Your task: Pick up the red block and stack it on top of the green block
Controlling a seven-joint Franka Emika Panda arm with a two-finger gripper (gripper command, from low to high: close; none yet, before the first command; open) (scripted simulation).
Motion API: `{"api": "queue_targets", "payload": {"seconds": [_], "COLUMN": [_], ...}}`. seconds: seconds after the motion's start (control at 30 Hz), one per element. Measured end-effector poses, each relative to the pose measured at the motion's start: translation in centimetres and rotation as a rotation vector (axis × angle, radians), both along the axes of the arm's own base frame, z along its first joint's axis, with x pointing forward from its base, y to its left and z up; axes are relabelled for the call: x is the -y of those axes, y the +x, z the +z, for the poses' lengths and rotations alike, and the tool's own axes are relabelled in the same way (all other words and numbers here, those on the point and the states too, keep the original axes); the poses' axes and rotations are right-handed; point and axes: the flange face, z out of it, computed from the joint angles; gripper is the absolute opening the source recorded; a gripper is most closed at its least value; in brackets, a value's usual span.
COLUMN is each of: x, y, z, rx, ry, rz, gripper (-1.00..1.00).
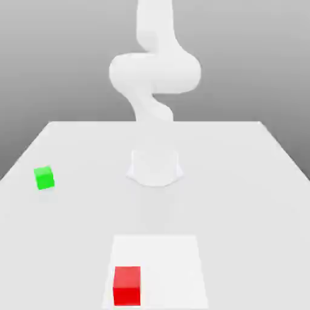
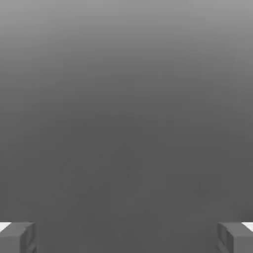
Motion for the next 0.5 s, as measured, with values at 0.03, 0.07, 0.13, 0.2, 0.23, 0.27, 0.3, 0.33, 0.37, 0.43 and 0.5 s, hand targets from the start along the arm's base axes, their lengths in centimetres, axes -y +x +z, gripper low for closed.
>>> {"api": "queue_targets", "payload": {"seconds": [0.03, 0.07, 0.13, 0.2, 0.23, 0.27, 0.3, 0.33, 0.37, 0.43, 0.5], "x": [0.2, 0.4, 0.8, 1.2, 1.4, 1.5, 1.7, 1.9, 2.1, 2.4, 2.8], "y": [1.4, 2.6, 4.8, 6.7, 7.5, 8.2, 8.9, 9.5, 10.0, 10.8, 11.2], "z": [-1.7, -3.4, -6.9, -10.4, -12.3, -14.1, -16.0, -17.9, -19.8, -23.7, -27.6], "rx": [-0.032, -0.062, -0.121, -0.179, -0.208, -0.237, -0.266, -0.295, -0.324, -0.382, -0.440], "ry": [0.001, 0.003, 0.005, 0.006, 0.007, 0.007, 0.007, 0.007, 0.007, 0.007, 0.005], "rz": [0.002, 0.005, 0.008, 0.012, 0.013, 0.014, 0.015, 0.016, 0.017, 0.018, 0.019], "gripper": [0.00, 0.00, 0.00, 0.00, 0.00, 0.00, 0.00, 0.00, 0.00, 0.00, 0.00]}}
